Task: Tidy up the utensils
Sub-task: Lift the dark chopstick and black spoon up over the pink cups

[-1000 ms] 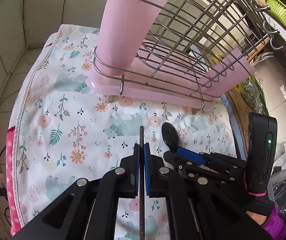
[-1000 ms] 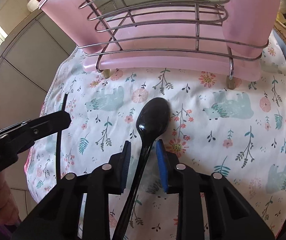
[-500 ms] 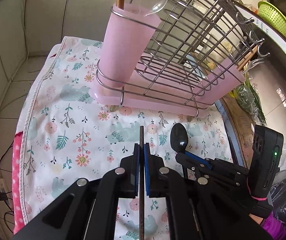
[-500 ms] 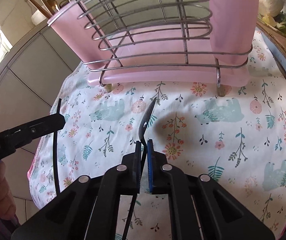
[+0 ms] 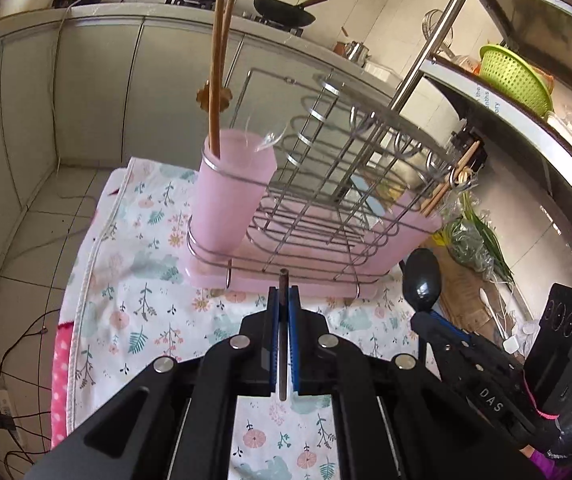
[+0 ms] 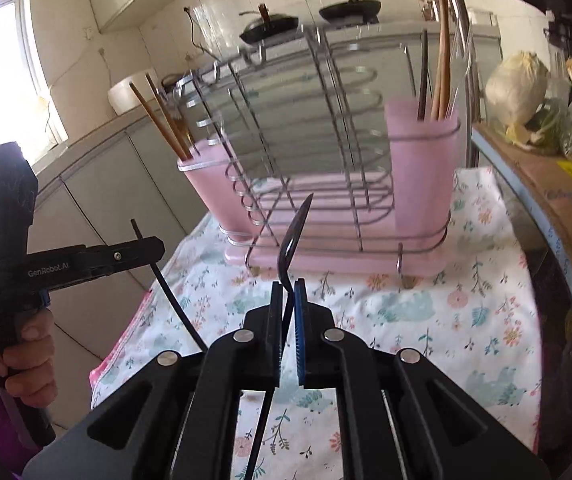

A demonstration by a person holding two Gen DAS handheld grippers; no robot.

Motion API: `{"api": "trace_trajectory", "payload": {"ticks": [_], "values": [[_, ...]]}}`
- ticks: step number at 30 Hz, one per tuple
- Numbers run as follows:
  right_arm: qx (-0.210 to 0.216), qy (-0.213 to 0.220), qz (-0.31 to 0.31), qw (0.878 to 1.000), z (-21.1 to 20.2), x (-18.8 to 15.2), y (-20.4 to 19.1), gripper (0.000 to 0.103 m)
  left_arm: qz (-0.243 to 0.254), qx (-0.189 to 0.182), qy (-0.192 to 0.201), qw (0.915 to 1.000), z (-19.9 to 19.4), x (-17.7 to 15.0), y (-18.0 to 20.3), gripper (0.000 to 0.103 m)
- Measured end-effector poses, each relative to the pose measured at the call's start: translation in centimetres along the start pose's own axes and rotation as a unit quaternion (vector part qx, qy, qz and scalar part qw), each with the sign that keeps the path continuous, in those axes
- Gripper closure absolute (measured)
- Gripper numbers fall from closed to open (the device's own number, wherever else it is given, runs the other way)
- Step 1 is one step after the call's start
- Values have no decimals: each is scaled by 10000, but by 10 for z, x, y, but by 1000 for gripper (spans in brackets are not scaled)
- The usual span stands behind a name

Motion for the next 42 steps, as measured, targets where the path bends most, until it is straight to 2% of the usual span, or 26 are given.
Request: {"api": "trace_trajectory", "payload": {"ticks": [4, 8, 13, 21, 24, 26, 29, 34, 42], "values": [[-130, 761, -216, 9968, -30, 37, 1, 97, 59, -7, 447, 9990, -23, 26, 8, 99], [-316, 1514, -383, 9872, -56, 78, 6, 97, 112, -13, 952, 9954, -48, 56, 15, 99], [-571, 2424, -533, 9670, -83, 125, 16, 97, 137, 0, 1521, 9883, -79, 88, 22, 99], [-972, 3491, -841, 9282, -86, 166, 27, 97, 38, 96, 2147, 9766, -108, 129, 22, 99], [-1239, 3744, -1033, 9131, -80, 177, 27, 97, 62, 296, 2370, 9710, -109, 141, 20, 99], [-1355, 3808, -1139, 9075, -73, 183, 29, 97, 82, 372, 2432, 9692, -106, 148, 18, 99], [-1548, 3887, -1319, 8987, -60, 187, 32, 97, 122, 473, 2395, 9697, -95, 154, 15, 99], [-1749, 3885, -1569, 8910, -41, 180, 36, 97, 216, 755, 2285, 9704, -71, 155, 7, 99], [-1746, 3666, -1545, 9007, -21, 165, 48, 97, 209, 811, 2002, 9762, -39, 148, -3, 99]]}}
Point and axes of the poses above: each gripper's, at about its wrist camera, not at the fingertips, and z roughly the way its jaws point, y to its right, x to its top, the point moved 7 cm from there along z, roughly the way its jaws point
